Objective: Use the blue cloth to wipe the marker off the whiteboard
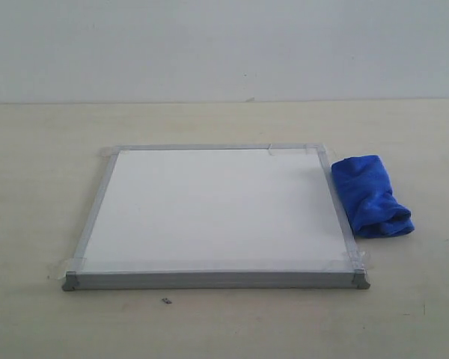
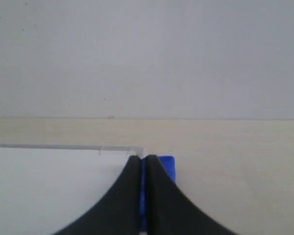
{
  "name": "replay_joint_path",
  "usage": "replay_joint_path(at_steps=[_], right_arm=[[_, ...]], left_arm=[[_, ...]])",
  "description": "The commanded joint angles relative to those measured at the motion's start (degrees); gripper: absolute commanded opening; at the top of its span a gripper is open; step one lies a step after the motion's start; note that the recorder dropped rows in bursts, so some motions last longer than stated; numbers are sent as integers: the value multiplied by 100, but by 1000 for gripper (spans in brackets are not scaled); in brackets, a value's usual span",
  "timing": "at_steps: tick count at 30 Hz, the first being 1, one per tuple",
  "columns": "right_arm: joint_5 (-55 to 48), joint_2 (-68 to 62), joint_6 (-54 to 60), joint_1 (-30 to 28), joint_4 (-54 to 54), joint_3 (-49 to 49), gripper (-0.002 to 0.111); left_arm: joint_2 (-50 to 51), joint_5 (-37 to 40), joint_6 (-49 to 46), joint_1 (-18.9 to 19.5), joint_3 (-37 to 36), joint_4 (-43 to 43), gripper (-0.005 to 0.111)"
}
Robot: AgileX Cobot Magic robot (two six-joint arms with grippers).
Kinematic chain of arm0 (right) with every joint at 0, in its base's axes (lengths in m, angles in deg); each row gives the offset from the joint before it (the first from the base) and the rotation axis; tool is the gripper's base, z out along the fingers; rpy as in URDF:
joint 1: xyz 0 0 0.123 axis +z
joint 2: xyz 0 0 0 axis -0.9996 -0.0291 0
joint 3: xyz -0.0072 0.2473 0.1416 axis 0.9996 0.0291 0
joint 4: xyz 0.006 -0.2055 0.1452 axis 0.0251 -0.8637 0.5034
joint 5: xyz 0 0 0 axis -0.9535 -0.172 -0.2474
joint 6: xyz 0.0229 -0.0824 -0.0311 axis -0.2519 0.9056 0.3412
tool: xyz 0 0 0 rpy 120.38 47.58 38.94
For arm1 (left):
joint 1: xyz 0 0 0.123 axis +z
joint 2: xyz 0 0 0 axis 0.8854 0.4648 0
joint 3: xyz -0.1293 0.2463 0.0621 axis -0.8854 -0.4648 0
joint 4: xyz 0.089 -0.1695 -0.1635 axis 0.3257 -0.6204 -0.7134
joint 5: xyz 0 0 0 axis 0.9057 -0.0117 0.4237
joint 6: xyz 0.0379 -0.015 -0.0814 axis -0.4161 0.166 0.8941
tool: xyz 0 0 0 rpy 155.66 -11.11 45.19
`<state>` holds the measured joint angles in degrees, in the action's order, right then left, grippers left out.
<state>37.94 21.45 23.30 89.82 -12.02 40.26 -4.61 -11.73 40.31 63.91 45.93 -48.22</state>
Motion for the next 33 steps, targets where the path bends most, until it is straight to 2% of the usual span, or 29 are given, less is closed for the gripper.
replay_joint_path(at_steps=[1,4,10,15,21,33], right_arm=[[94,56,21,-34,-2,515,0],[270,56,-71,-34,36,698,0],[-21,56,-197,16,125,698,0],[-156,56,286,505,55,698,0],[-551,56,634,361,-43,698,0],[-529,56,303,361,-100,698,0]], left_arm=[[-18,-18,-14,9,-22,-28,4],[-18,-18,-14,9,-22,-28,4],[-18,-18,-14,9,-22,-28,4],[-18,-18,-14,9,-22,-28,4],[-18,-18,-14,9,-22,-28,4],[-18,-18,-14,9,-22,-28,4]])
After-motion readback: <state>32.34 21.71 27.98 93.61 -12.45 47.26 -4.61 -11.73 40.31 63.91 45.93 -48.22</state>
